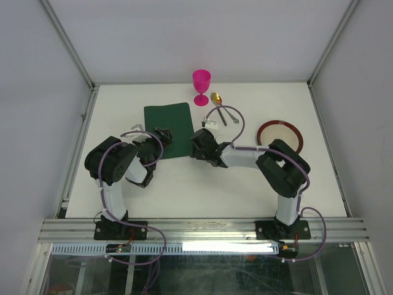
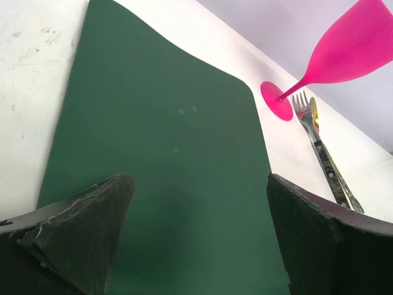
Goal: Set the dinner table for one person
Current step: Flatten out the napkin at the center of the board.
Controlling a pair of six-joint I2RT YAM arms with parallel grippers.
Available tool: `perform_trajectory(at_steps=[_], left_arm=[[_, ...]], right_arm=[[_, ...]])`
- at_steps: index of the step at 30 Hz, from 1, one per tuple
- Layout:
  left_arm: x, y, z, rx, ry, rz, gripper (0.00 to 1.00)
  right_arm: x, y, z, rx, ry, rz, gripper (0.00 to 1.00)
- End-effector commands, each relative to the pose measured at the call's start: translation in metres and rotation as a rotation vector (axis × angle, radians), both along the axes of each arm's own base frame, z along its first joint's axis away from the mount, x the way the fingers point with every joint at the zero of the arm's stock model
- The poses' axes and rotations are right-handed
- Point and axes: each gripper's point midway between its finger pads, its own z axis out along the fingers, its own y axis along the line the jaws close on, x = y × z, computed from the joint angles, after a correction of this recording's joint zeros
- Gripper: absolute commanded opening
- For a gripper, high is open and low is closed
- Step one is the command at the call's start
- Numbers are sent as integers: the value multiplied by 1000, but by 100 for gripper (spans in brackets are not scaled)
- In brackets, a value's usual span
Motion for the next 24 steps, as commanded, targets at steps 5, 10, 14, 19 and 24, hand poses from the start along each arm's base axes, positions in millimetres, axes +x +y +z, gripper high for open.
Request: perform_trajectory(at_steps=[5, 10, 14, 19, 24], left_arm=[[-1, -9, 31, -177, -127, -32, 95], [-4, -12, 26, -213, -116, -47, 94], [-7, -10, 25, -224, -113, -40, 94], [-10, -7, 25, -228, -115, -32, 93], [-10, -7, 26, -232, -119, -32, 93]], right_arm=[[10, 22, 16, 80, -20, 10, 49], [10, 25, 14, 82, -15, 19, 49], [10, 29, 11, 79, -14, 36, 49], [15, 33, 7, 78, -34, 51, 49], [18, 40, 5, 97, -53, 76, 48]])
